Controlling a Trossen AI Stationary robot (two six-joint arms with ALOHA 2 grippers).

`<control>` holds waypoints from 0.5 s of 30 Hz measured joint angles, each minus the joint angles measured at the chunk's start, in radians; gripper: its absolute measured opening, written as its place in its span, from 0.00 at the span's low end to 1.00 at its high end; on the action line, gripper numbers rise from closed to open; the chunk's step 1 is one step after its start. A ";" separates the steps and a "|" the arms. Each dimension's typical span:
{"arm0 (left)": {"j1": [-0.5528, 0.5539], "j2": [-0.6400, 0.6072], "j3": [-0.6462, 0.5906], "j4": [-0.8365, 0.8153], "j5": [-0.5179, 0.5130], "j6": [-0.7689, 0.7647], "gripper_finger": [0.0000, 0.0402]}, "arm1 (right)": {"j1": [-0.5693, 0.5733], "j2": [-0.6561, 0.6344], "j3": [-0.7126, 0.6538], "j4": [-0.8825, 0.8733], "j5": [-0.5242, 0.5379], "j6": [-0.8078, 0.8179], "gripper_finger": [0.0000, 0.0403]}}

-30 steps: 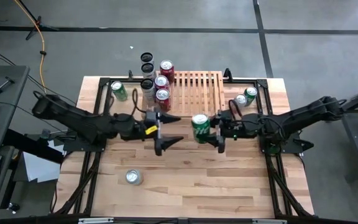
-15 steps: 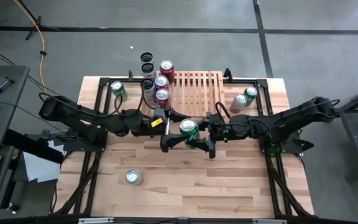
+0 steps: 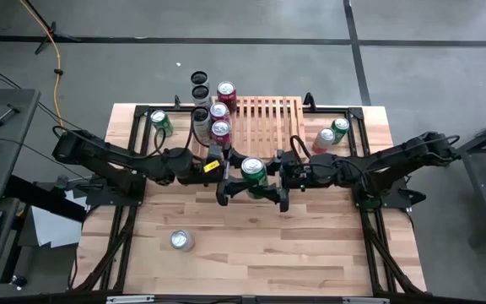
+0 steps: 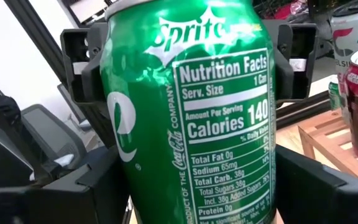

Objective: Place canned beverage on shelf
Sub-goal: Put the bottom left green soda can on the shelf

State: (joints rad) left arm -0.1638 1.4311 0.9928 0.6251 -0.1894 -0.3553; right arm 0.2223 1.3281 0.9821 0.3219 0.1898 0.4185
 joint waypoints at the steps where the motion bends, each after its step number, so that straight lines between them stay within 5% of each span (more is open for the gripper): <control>1: 0.000 -0.001 0.000 -0.002 0.000 -0.001 0.72 | 0.000 0.000 0.000 0.000 0.000 0.002 0.73; 7: 0.001 -0.001 0.000 -0.010 0.000 -0.001 0.72 | 0.000 0.001 0.000 -0.003 0.000 0.002 0.74; 15: 0.039 -0.086 0.000 -0.211 0.002 0.023 0.72 | -0.002 -0.037 0.000 -0.082 0.015 0.010 0.95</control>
State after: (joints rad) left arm -0.1251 1.3453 0.9924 0.4141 -0.1872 -0.3319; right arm 0.2202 1.2914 0.9821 0.2401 0.2047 0.4286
